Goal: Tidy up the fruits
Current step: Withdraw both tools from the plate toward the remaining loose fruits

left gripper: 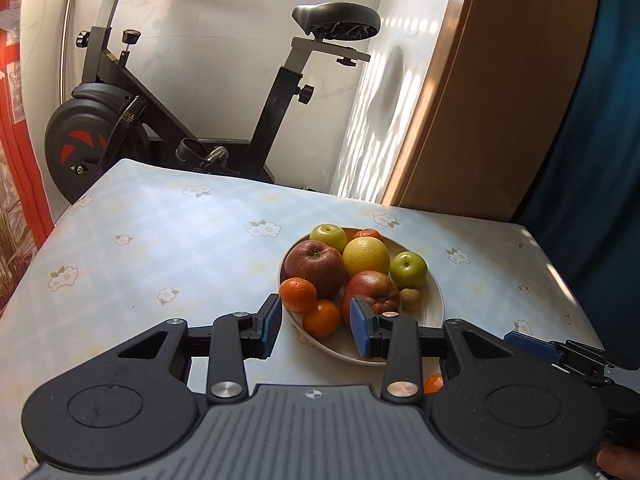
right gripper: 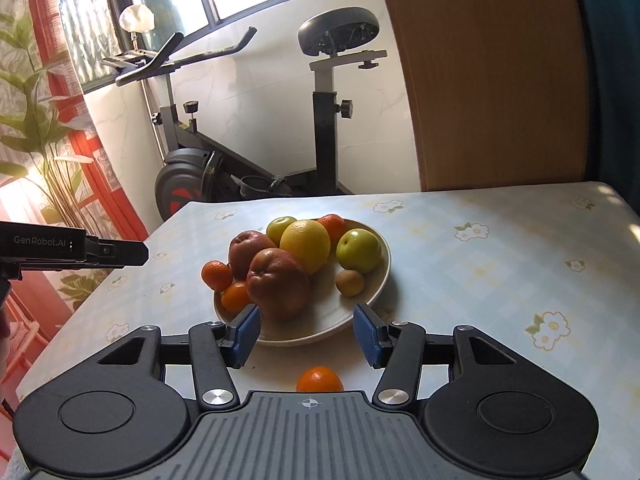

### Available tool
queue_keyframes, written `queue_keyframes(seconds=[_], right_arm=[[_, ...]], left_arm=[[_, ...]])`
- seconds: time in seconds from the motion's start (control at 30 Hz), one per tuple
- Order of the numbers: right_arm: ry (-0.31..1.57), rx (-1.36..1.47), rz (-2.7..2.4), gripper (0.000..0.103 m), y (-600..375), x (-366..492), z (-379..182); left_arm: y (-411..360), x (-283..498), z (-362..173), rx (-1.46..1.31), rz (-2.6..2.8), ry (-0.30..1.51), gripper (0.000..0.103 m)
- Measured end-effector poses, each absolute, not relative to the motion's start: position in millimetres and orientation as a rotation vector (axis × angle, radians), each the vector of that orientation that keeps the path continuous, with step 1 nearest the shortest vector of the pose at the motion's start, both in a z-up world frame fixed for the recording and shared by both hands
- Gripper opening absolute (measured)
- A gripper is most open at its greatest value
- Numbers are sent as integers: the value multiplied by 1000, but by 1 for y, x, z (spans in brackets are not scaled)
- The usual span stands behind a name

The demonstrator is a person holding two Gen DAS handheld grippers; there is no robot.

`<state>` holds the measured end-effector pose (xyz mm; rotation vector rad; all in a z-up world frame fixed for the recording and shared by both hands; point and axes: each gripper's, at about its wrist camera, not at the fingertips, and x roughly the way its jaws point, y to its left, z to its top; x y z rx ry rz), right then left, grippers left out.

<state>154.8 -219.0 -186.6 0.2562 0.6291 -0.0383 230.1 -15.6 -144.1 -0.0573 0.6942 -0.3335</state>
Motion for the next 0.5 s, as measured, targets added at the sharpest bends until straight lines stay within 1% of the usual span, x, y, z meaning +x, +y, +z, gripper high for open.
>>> queue_keyframes(seconds=[0.2,0.5], right_arm=[[575,249,-81,48,-214,120,-190],[605,168,-65,48,-190,90,-203]], left_arm=[[-17,202,-150,-55,-344,687,40],[-22,166,-166,-15,-350,707,40]])
